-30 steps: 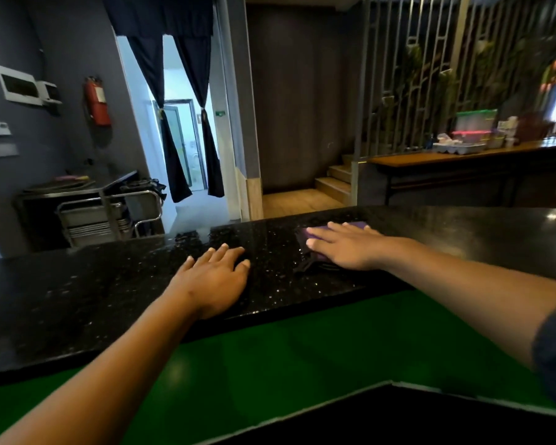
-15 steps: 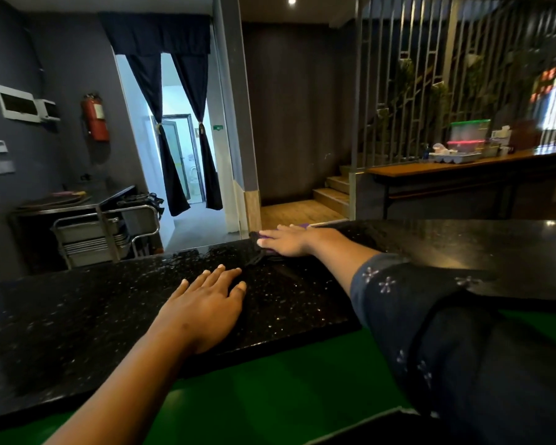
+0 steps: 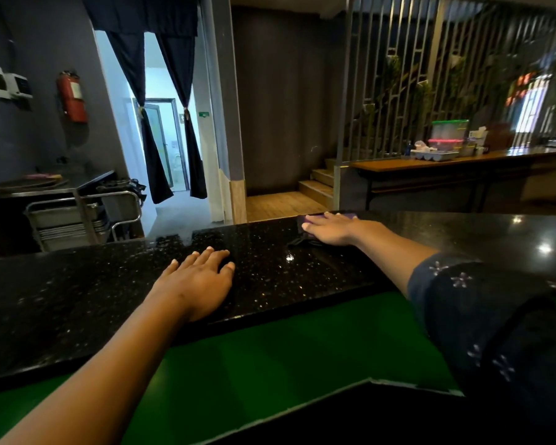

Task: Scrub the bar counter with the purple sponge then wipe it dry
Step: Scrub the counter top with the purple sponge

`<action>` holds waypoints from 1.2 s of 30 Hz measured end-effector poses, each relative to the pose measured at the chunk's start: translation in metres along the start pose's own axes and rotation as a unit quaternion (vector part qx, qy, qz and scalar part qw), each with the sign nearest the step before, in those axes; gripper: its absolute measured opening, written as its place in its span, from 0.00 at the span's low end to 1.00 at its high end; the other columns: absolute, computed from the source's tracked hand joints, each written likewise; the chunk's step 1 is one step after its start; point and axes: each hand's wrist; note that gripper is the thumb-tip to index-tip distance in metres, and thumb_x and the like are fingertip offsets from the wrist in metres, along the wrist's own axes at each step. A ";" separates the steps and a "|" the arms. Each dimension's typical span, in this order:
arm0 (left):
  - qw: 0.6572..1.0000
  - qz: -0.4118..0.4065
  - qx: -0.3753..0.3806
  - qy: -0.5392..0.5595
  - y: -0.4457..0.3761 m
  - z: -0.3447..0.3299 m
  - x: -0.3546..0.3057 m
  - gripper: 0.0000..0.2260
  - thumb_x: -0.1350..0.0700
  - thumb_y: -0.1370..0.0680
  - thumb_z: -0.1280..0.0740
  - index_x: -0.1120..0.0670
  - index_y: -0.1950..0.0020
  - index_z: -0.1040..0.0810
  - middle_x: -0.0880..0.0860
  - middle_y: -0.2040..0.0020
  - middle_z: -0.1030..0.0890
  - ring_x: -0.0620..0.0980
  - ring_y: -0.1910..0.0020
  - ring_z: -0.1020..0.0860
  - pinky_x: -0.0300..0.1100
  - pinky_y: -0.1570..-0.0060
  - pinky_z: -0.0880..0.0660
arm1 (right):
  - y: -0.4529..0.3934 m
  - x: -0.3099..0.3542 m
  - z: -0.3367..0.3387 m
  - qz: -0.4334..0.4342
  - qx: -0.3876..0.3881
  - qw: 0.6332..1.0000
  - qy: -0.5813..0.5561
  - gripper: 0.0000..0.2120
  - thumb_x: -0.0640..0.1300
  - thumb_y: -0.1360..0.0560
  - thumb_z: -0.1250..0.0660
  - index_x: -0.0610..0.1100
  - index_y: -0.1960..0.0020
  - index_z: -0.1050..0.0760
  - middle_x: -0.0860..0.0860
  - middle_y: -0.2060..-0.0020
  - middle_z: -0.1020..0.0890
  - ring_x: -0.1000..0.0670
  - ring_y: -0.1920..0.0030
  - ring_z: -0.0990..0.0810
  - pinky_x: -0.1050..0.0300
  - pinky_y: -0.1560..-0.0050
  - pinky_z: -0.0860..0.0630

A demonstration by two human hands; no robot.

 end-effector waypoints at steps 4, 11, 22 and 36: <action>1.000 0.000 0.004 -0.003 0.002 0.002 -0.001 0.24 0.41 0.21 0.56 0.42 0.25 0.48 0.49 0.23 0.50 0.50 0.24 0.51 0.53 0.28 0.57 | 0.057 0.004 -0.013 0.035 -0.005 0.999 0.014 0.31 0.72 0.27 0.59 0.66 0.26 0.54 0.51 0.22 0.55 0.45 0.24 0.57 0.40 0.30 0.63; 1.000 -0.003 0.009 -0.003 0.004 0.003 -0.002 0.24 0.41 0.20 0.56 0.44 0.24 0.49 0.49 0.22 0.51 0.50 0.24 0.52 0.52 0.28 0.58 | 0.142 -0.010 -0.030 0.118 -0.041 0.991 0.051 0.39 0.79 0.37 0.66 0.69 0.27 0.55 0.54 0.23 0.52 0.49 0.24 0.54 0.42 0.29 0.58; 1.000 -0.003 0.008 0.009 0.003 0.005 -0.004 0.24 0.42 0.20 0.55 0.45 0.24 0.47 0.50 0.23 0.49 0.51 0.24 0.51 0.54 0.28 0.57 | 0.130 0.075 -0.043 0.068 -0.047 0.996 0.038 0.31 0.71 0.26 0.59 0.64 0.25 0.53 0.48 0.22 0.54 0.43 0.24 0.55 0.38 0.30 0.61; 0.985 0.050 -0.135 0.097 0.064 0.059 0.088 0.23 0.42 0.23 0.42 0.53 0.32 0.33 0.58 0.34 0.27 0.58 0.37 0.27 0.59 0.34 0.36 | 0.152 0.030 -0.029 -0.071 -0.049 0.996 0.028 0.31 0.71 0.25 0.59 0.63 0.25 0.54 0.49 0.22 0.54 0.43 0.24 0.55 0.39 0.29 0.60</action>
Point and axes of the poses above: each hand's wrist, its own y-axis away from the middle knuckle, its own z-axis out of the back of the hand, x = y × z
